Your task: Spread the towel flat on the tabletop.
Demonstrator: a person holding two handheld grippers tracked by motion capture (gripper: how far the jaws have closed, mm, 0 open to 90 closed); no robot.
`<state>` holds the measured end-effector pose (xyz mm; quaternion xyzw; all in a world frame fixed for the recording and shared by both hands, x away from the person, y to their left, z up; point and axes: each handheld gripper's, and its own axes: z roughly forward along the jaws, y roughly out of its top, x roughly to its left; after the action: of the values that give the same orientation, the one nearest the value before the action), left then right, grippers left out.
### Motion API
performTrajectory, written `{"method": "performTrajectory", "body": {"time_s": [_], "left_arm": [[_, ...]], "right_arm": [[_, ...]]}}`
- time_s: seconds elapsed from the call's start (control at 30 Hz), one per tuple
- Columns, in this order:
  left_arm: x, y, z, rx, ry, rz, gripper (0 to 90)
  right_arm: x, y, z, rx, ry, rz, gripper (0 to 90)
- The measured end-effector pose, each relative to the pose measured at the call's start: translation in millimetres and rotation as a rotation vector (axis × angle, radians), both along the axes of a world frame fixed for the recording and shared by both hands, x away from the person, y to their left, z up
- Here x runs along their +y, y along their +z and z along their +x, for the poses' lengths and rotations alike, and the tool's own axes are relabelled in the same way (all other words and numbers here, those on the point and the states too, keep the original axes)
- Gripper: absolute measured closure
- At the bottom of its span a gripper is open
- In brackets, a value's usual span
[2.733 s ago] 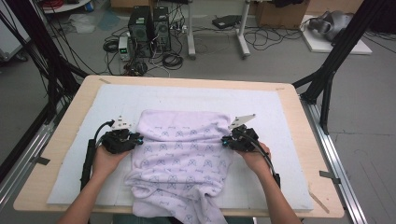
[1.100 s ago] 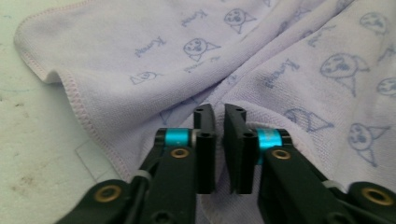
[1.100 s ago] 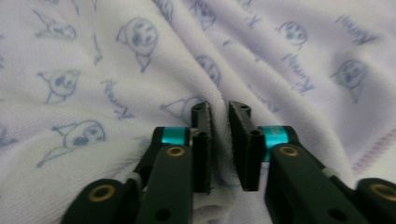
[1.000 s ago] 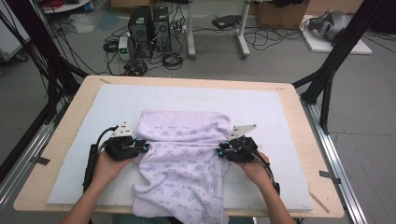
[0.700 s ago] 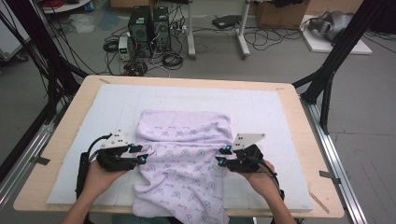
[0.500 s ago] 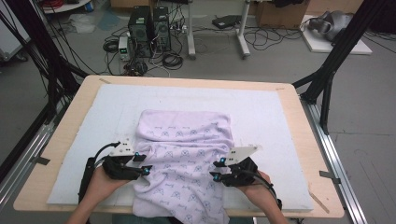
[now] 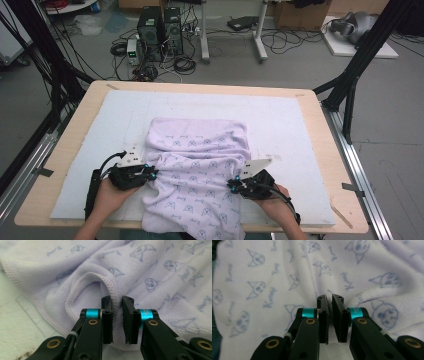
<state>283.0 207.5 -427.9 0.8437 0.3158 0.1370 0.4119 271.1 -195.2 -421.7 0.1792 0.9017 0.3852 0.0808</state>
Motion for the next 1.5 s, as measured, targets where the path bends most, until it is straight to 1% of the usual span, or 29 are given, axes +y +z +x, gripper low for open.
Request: {"method": "performTrajectory", "body": {"time_s": [0.07,0.1,0.13,0.17,0.23,0.27,0.33,0.37,0.47,0.5,0.53,0.6,0.7,0.77,0.8,0.87,0.9,0.93,0.97,1.0,1.03,1.1,1.17,1.23,1.27,1.3,1.37,1.43,1.5], "left_arm": [[1.8,3.0,1.1,0.003,-0.004,-0.023,79.3],[1.2,3.6,1.5,0.001,-0.001,-0.023,78.9],[-0.3,4.7,2.1,-0.001,0.006,-0.009,78.2],[-1.0,5.2,2.2,-0.001,0.010,-0.007,75.7],[1.4,8.9,1.2,-0.003,0.019,-0.013,67.1],[3.6,10.4,-0.1,-0.001,0.026,-0.028,63.1],[8.2,13.4,-2.7,-0.005,0.028,-0.044,60.2],[10.2,14.6,-3.9,-0.006,0.025,-0.043,59.0],[11.7,16.7,-7.7,-0.003,0.012,-0.058,58.6],[11.1,17.0,-9.6,-0.003,-0.013,-0.059,60.3],[9.3,16.7,-11.9,-0.004,-0.036,-0.060,67.0],[3.8,14.8,-16.1,0.009,-0.096,-0.062,77.3],[-4.7,11.5,-20.0,0.019,-0.159,-0.045,81.9],[-10.2,7.9,-20.0,0.033,-0.176,-0.033,81.9],[-12.9,5.7,-19.1,0.043,-0.184,-0.026,81.0],[-18.2,0.8,-17.6,0.065,-0.193,-0.009,77.7],[-21.7,-2.4,-16.8,0.072,-0.192,0.007,75.5],[-24.5,-5.9,-15.2,0.079,-0.193,0.027,73.2],[-25.7,-9.1,-13.2,0.088,-0.198,0.026,71.2],[-26.2,-10.4,-12.6,0.091,-0.187,0.005,70.5],[-26.9,-10.8,-11.9,0.090,-0.184,0.005,69.2],[-30.3,-13.1,-12.6,0.081,-0.175,0.019,67.1],[-31.5,-12.9,-12.8,0.081,-0.176,0.021,69.9],[-31.5,-12.6,-13.3,0.079,-0.176,0.018,77.7],[-31.5,-12.4,-13.5,0.079,-0.177,0.019,81.9],[-31.7,-12.2,-13.8,0.077,-0.178,0.022,83.6],[-31.4,-11.4,-14.6,0.076,-0.176,0.024,85.5],[-30.7,-10.8,-15.6,0.076,-0.175,0.021,86.0],[-29.1,-9.6,-17.5,0.075,-0.178,0.026,86.3]], "right_arm": [[-5.9,5.4,0.4,-0.013,-0.011,0.005,84.0],[-7.5,7.1,0.9,-0.021,-0.017,0.002,84.0],[-8.0,7.9,1.7,-0.024,-0.022,0.002,83.7],[-7.5,8.0,3.6,-0.023,-0.030,-0.006,83.0],[-6.1,7.5,5.8,-0.032,-0.041,-0.030,81.4],[-7.0,7.7,6.6,-0.032,-0.048,-0.030,80.3],[-10.7,8.4,8.9,-0.034,-0.061,-0.016,79.2],[-12.8,9.2,9.8,-0.039,-0.068,-0.016,79.2],[-19.4,13.3,12.9,-0.049,-0.091,-0.008,78.0],[-20.6,15.5,12.6,-0.055,-0.100,-0.002,75.0],[-21.3,18.2,11.2,-0.057,-0.104,0.008,72.8],[-22.4,24.4,7.3,-0.082,-0.104,0.016,71.5],[-22.9,32.3,-0.2,-0.107,-0.100,0.040,70.4],[-20.2,33.0,-5.6,-0.101,-0.078,0.044,70.5],[-18.3,31.7,-7.9,-0.103,-0.065,0.039,70.5],[-14.4,27.1,-12.1,-0.086,-0.044,0.041,70.6],[-12.8,24.4,-12.9,-0.085,-0.036,0.043,70.5],[-10.2,20.9,-14.4,-0.072,-0.027,0.039,70.3],[-7.7,17.3,-15.7,-0.064,-0.017,0.032,69.6],[-5.2,13.5,-17.0,-0.058,-0.001,0.027,68.8],[-2.5,9.4,-18.4,-0.048,0.012,0.026,68.0],[1.5,3.3,-20.7,-0.039,0.029,0.017,66.2],[5.0,-2.9,-20.9,-0.022,0.048,-0.008,66.8],[7.9,-9.2,-20.4,-0.013,0.052,-0.041,69.7],[9.0,-12.4,-19.6,-0.002,0.055,-0.048,71.8],[9.5,-14.5,-18.9,0.001,0.058,-0.047,73.8],[8.9,-17.3,-16.7,0.024,0.060,-0.013,77.9],[8.3,-17.7,-17.0,0.033,0.065,-0.004,81.0],[7.6,-17.6,-17.5,0.028,0.067,-0.003,83.9]]}}
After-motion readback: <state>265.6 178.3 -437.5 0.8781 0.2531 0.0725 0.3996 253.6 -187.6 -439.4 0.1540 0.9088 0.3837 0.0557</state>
